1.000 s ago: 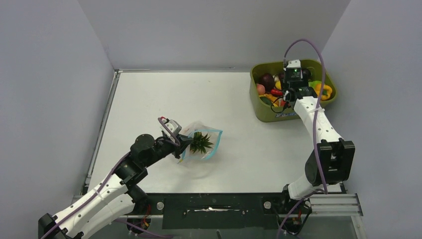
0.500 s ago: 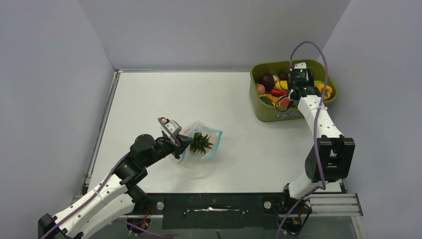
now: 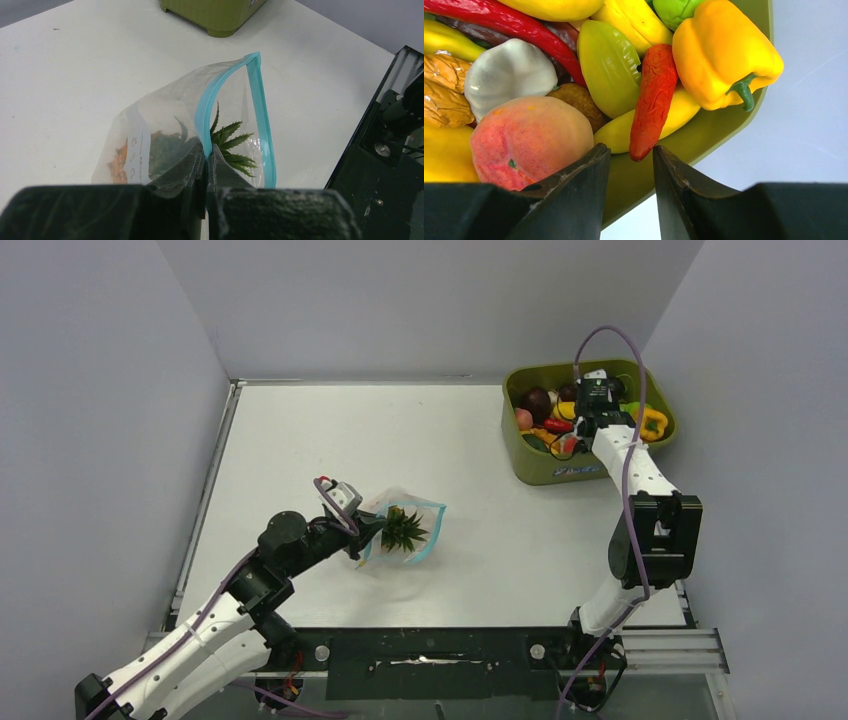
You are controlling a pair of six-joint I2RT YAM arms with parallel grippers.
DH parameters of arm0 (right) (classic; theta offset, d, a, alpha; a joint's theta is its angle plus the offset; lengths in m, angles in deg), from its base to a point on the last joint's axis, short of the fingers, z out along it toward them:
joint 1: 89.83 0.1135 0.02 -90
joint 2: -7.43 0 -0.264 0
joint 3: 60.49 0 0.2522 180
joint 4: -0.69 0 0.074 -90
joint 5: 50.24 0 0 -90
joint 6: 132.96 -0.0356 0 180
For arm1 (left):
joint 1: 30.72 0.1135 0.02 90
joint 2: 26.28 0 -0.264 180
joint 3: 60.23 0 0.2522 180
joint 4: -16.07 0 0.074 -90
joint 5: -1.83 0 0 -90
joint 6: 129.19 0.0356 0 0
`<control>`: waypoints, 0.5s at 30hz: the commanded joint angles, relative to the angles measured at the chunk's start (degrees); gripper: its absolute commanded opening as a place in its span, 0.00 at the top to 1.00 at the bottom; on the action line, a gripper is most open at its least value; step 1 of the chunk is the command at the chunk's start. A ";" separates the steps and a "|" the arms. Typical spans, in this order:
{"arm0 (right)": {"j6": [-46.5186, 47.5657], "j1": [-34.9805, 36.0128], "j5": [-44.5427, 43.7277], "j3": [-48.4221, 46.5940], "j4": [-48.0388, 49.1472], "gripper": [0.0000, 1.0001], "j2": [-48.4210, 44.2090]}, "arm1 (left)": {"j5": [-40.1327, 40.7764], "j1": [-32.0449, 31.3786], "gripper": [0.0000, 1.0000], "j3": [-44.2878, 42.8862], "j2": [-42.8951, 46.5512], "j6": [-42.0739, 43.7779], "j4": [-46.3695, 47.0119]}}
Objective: Place the food in the zip-top bag and seal the zipper
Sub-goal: Pick up the fake vegetable from the bin.
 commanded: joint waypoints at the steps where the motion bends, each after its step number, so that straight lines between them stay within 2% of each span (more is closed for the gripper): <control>1: 1.38 -0.46 -3.57 -2.95 2.54 0.60 -0.42 | -1.30 0.14 1.00 -0.40 1.16 0.43 1.85; 3: 1.30 -0.47 -4.66 -3.46 2.35 0.52 -0.32 | -1.45 0.10 1.00 -0.52 0.94 0.45 1.92; 5: 1.41 -0.46 -5.00 -3.77 2.45 0.51 -0.45 | -1.68 0.14 1.00 -0.57 0.68 0.47 1.88; 15: 3.22 -0.55 -4.14 -5.47 2.95 0.59 0.94 | -1.58 0.23 1.00 -0.32 1.69 0.32 2.01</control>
